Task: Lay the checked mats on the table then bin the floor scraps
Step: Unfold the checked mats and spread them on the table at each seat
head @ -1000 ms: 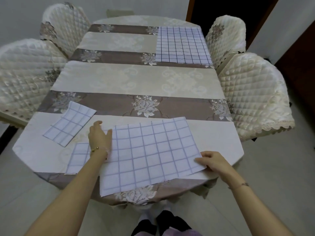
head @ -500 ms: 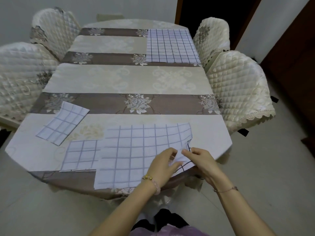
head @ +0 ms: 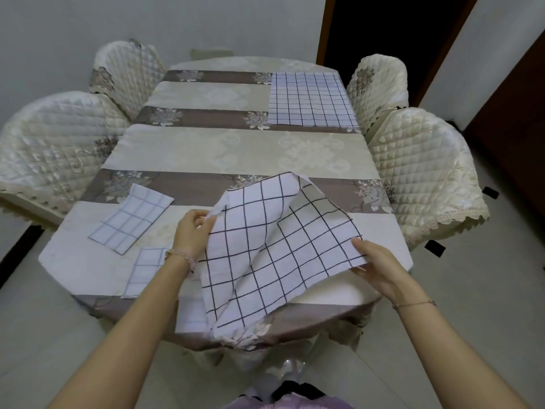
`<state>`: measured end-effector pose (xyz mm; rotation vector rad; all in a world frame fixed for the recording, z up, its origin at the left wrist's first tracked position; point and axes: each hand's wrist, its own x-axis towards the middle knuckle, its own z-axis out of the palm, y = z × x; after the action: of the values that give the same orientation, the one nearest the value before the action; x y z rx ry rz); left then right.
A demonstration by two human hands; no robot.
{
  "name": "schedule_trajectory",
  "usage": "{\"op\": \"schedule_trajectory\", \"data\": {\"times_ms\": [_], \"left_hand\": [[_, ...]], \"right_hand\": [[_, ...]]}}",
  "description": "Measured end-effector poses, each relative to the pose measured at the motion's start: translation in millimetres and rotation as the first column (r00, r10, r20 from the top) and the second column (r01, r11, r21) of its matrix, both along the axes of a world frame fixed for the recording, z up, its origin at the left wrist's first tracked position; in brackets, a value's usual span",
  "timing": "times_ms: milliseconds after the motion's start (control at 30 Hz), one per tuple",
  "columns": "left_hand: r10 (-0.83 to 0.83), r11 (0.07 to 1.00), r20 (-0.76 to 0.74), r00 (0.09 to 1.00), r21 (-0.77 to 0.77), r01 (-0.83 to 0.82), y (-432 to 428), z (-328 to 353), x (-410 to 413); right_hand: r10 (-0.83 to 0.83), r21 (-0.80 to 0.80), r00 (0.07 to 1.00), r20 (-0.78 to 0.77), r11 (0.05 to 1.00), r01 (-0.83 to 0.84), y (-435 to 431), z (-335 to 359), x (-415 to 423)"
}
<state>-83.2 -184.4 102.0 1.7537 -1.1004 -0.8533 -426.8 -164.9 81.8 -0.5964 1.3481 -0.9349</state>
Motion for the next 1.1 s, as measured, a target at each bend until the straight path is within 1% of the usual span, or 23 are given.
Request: {"op": "schedule_trajectory", "data": {"times_ms": [200, 267, 367, 433, 500, 567, 600, 667, 733, 833, 900, 967, 1033, 1100], "left_hand": [[0.113, 0.993, 0.064, 0.992, 0.014, -0.114, -39.4, 20.1, 59.6], [0.135, 0.990, 0.090, 0.987, 0.023, -0.137, -52.3, 27.6, 74.0], [0.134, 0.990, 0.113, 0.985, 0.021, -0.137, -66.6, 33.9, 89.6], [0.145, 0.988, 0.135, 0.980, 0.041, -0.152, -73.9, 35.2, 97.7], [0.165, 0.981, 0.138, 0.977, 0.076, -0.177, -79.4, 30.5, 103.3], [0.166, 0.971, 0.154, 0.974, 0.145, -0.189, -80.4, 21.1, 106.4], [0.159, 0.966, 0.160, 0.974, 0.179, -0.187, -79.7, 13.3, 107.5], [0.161, 0.951, 0.145, 0.976, 0.241, -0.193, -75.2, -2.8, 107.8], [0.198, 0.931, 0.102, 0.975, 0.290, -0.220, -70.2, -17.2, 104.8], [0.272, 0.898, 0.063, 0.960, 0.343, -0.277, -63.4, -30.9, 99.1], [0.277, 0.891, 0.047, 0.960, 0.362, -0.274, -56.3, -31.6, 99.8], [0.251, 0.891, -0.023, 0.968, 0.396, -0.222, -48.6, -34.3, 109.1], [0.222, 0.870, -0.100, 0.970, 0.469, -0.151, -35.6, -35.5, 121.3], [0.214, 0.845, -0.235, 0.948, 0.531, -0.059, -19.3, -41.3, 133.2]], "right_hand": [[-0.021, -0.063, 0.994, -0.109, 0.998, 0.014, -51.3, 10.5, 1.8], [-0.006, -0.077, 0.991, -0.133, 0.997, -0.005, -71.7, 18.6, 3.3], [0.057, -0.107, 0.971, -0.230, 0.991, -0.083, -99.7, 27.3, 2.3], [0.106, -0.089, 0.950, -0.293, 0.986, -0.138, -116.9, 31.4, 3.2], [0.172, -0.044, 0.898, -0.405, 0.977, -0.208, -128.9, 34.4, 5.5], [0.210, 0.019, 0.852, -0.480, 0.973, -0.229, -135.2, 31.2, 9.6], [0.223, 0.037, 0.842, -0.492, 0.971, -0.236, -135.7, 28.2, 12.5], [0.212, 0.095, 0.865, -0.454, 0.977, -0.190, -134.6, 13.9, 17.0], [0.184, 0.122, 0.889, -0.420, 0.982, -0.146, -129.9, 4.2, 19.9], [0.097, 0.131, 0.959, -0.267, 0.989, -0.063, -118.8, -7.6, 17.2], [0.065, 0.150, 0.983, -0.173, 0.988, -0.039, -108.7, -16.3, 10.6], [0.073, 0.178, 0.989, -0.126, 0.983, -0.050, -94.9, -24.7, 5.2], [0.062, 0.190, 0.995, -0.084, 0.981, -0.045, -77.0, -21.9, 11.0], [0.081, 0.182, 0.995, -0.058, 0.981, -0.069, -60.9, -21.3, 15.3]]}}
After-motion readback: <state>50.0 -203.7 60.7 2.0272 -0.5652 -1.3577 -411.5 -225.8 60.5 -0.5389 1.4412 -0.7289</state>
